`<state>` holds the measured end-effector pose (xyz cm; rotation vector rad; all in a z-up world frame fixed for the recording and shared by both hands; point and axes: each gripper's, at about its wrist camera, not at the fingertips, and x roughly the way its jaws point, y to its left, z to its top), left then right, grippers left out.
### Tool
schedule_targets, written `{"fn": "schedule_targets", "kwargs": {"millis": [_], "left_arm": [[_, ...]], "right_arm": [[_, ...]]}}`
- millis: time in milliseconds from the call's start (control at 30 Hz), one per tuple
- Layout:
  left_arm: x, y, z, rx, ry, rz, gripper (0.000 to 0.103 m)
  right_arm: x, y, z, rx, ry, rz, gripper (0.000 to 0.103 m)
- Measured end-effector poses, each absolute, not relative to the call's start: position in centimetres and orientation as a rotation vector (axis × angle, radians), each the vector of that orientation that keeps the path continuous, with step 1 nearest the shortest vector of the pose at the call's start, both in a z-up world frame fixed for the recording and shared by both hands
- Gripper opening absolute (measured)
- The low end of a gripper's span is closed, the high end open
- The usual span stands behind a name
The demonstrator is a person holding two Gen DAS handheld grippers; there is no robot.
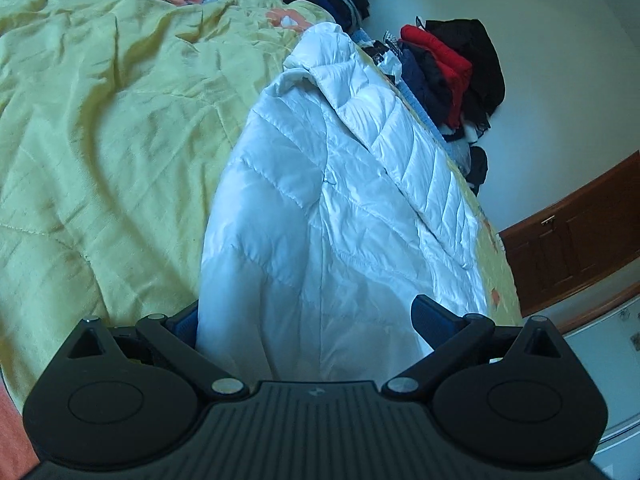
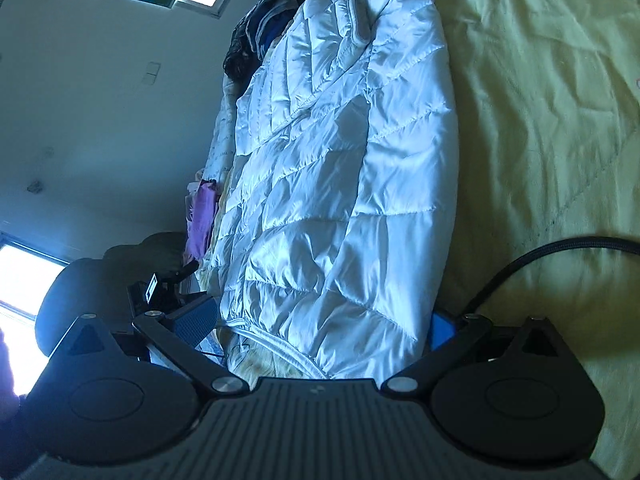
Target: Fold small clothes
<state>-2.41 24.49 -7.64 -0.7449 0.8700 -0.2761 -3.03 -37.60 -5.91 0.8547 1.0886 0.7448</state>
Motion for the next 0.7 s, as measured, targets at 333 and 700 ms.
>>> {"fn": "schedule_targets", "kwargs": {"millis": [333, 700], "left_arm": [[-2.6, 20.7, -5.9, -0.402, 0.980, -0.221, 0.095], [-3.5, 16.7, -5.8, -0.024, 1.040, -0.161, 0.077]], "right_arm": [[-2.8, -36.3, -6.1, 0.803, 1.095, 0.706, 0.079], [-3.8, -36.5, -8.0, 0.863, 1.135, 0.717, 0.053]]}}
